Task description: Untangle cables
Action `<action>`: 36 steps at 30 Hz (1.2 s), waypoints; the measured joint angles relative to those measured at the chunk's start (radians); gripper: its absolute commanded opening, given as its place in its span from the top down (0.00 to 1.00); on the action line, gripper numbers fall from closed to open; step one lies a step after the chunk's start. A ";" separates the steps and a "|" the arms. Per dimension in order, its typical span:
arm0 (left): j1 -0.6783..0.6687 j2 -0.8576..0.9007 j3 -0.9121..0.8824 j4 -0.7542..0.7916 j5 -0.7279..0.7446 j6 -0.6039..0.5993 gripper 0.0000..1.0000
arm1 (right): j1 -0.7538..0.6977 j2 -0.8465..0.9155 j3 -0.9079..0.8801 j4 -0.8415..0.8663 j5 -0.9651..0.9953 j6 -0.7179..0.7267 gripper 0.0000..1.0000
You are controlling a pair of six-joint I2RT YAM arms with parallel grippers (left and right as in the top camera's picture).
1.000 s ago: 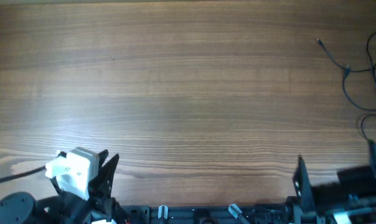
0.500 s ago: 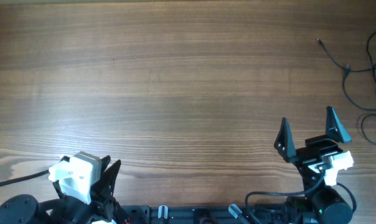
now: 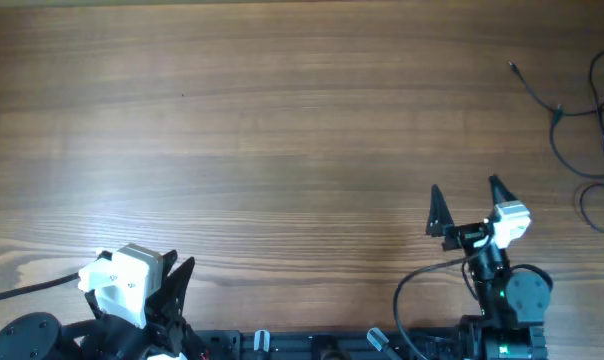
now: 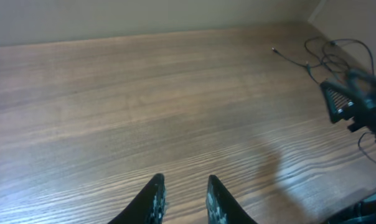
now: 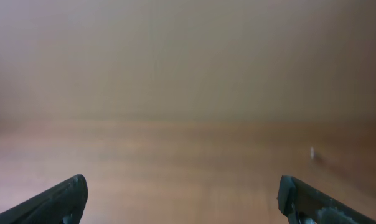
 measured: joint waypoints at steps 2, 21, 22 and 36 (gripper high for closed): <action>0.000 0.000 0.000 0.000 0.000 0.000 0.76 | 0.000 0.001 0.000 -0.026 0.000 0.000 0.00; 0.000 -0.216 0.002 -0.080 0.001 -0.047 0.76 | 0.000 0.003 0.000 -0.025 0.000 0.000 0.00; 0.000 -0.241 0.002 -0.091 0.003 -0.064 0.75 | 0.000 0.003 0.000 -0.025 0.000 0.000 0.00; 0.000 -0.440 0.005 -0.262 0.011 -0.216 0.00 | 0.000 0.005 0.000 -0.025 0.000 0.000 0.00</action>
